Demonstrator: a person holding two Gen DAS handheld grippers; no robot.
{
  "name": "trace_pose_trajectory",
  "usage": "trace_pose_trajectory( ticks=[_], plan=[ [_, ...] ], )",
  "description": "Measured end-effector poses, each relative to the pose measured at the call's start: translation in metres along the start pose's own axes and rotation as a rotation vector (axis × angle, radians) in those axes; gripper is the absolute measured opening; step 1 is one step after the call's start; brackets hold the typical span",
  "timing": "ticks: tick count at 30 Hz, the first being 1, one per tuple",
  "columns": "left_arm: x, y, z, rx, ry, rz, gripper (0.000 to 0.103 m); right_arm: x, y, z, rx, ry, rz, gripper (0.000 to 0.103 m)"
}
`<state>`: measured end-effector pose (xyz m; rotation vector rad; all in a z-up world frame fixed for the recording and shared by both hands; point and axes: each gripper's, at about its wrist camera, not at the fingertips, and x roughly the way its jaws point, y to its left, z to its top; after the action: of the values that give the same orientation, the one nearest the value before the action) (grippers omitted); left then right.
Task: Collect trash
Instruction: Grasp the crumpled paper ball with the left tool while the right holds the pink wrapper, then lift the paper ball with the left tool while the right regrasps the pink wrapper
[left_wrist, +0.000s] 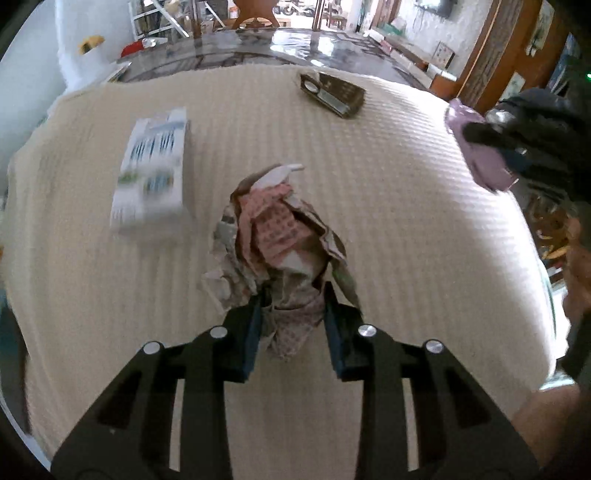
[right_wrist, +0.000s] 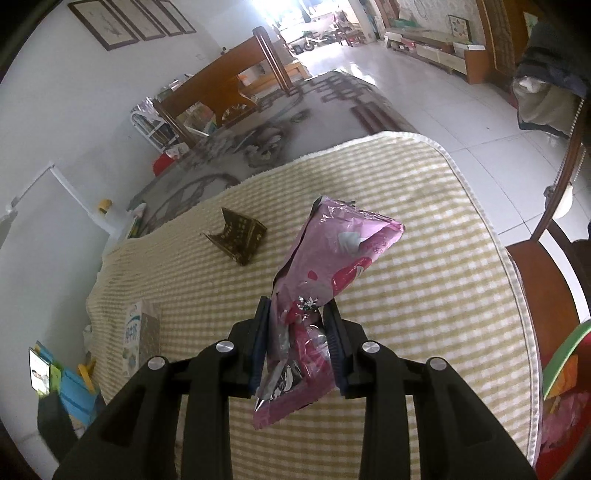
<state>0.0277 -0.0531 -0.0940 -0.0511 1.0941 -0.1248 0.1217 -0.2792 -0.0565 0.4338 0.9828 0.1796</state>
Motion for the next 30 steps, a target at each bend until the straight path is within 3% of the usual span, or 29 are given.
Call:
trace_pose_trajectory(
  ticks=[4,13,20,25,30],
  plan=[
    [-0.010,-0.008,-0.020,-0.001,-0.015,-0.011,0.030,-0.008,0.000,-0.008,0.003,-0.007,-0.009,0.029],
    [-0.018,-0.012,-0.023,0.030,-0.059,0.000,0.035,-0.038,0.006,-0.041,-0.016,-0.020,0.038,0.029],
    [-0.016,-0.007,-0.023,-0.001,-0.074,-0.014,0.062,-0.058,0.014,-0.074,-0.050,-0.009,0.069,0.031],
    [-0.016,0.000,-0.021,-0.035,-0.080,-0.028,0.064,-0.048,0.018,-0.089,-0.081,0.071,0.015,0.034],
    [-0.016,0.004,-0.022,-0.062,-0.084,-0.055,0.068,-0.044,0.015,-0.089,-0.076,0.076,-0.049,0.062]
  ],
)
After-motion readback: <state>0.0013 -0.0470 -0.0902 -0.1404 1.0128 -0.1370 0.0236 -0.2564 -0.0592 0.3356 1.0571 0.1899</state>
